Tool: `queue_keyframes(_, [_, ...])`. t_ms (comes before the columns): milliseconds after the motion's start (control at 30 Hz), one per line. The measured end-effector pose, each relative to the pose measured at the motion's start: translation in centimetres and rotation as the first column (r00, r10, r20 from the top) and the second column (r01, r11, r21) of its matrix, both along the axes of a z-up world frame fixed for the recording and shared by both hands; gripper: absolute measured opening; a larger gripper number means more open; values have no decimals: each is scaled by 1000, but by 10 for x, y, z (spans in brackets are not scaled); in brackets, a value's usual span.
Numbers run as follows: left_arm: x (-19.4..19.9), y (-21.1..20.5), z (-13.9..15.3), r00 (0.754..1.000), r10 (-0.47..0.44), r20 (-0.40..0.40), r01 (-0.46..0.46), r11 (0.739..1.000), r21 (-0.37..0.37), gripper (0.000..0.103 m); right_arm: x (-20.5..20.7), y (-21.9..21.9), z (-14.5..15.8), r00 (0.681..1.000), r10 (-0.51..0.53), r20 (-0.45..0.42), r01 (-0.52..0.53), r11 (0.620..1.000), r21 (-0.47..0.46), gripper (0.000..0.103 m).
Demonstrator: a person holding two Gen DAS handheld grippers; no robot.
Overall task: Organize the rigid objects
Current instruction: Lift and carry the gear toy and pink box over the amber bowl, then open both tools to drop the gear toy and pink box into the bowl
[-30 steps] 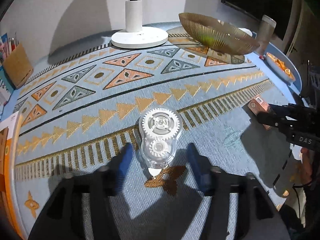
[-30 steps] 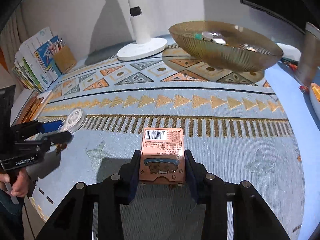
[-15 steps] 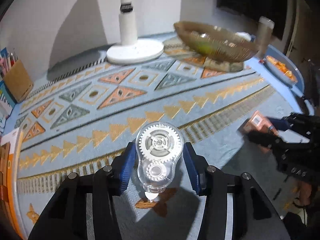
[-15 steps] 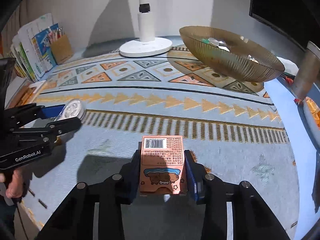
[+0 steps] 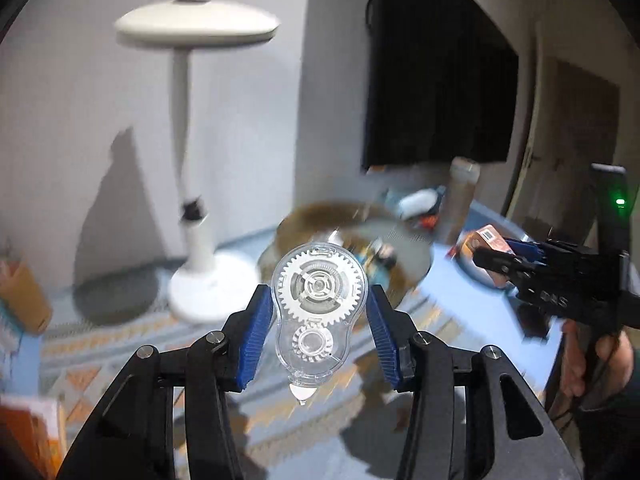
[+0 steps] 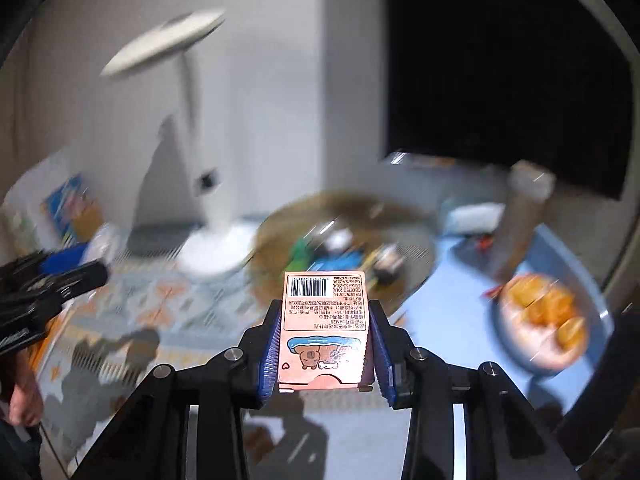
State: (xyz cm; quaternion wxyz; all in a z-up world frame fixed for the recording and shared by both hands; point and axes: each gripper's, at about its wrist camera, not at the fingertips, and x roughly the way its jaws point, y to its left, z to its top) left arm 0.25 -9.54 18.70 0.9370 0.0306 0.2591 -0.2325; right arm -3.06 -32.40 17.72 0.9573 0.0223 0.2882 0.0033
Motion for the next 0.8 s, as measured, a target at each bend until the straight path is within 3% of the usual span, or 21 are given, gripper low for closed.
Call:
queue_keyframes(100, [34, -26, 9, 1000, -16, -4, 16, 1000, -13, 45, 28, -31, 13, 998, -54, 13, 54, 998, 16, 39])
queue_keyframes(167, [63, -45, 2, 998, -27, -51, 26, 999, -21, 45, 52, -47, 9, 997, -72, -15, 73, 997, 32, 39])
queue_keyframes(367, [117, -89, -45, 982, -61, -179, 59, 998, -15, 45, 110, -73, -38, 982, -84, -168, 97, 993, 72, 39])
queue_keyframes(567, [139, -122, -79, 965, -84, -248, 91, 996, 16, 46, 133, -76, -62, 981, -61, -185, 75, 995, 71, 39])
queue_keyframes(600, [141, -126, -80, 962, -97, -257, 103, 995, 12, 46, 137, -78, -63, 981, -69, -183, 83, 994, 69, 44])
queue_keyframes(633, [143, -130, -81, 958, -111, -263, 118, 993, 8, 51, 140, -79, -63, 981, -77, -181, 91, 993, 70, 51])
queue_keyframes(667, [144, -133, -81, 958, -119, -262, 126, 992, 10, 60, 141, -81, -61, 982, -77, -171, 91, 993, 78, 64])
queue_keyframes(700, [144, -134, -79, 961, -112, -251, 120, 993, 17, 81, 139, -82, -59, 985, -76, -156, 89, 993, 83, 66])
queue_keyframes(733, [141, -132, -75, 971, -94, -221, 101, 995, 20, 87, 135, -84, -54, 989, -71, -130, 83, 993, 85, 66])
queue_keyframes(800, [133, -123, -68, 980, -84, -180, 88, 996, 10, 87, 129, -87, -47, 992, -67, -110, 77, 993, 90, 66])
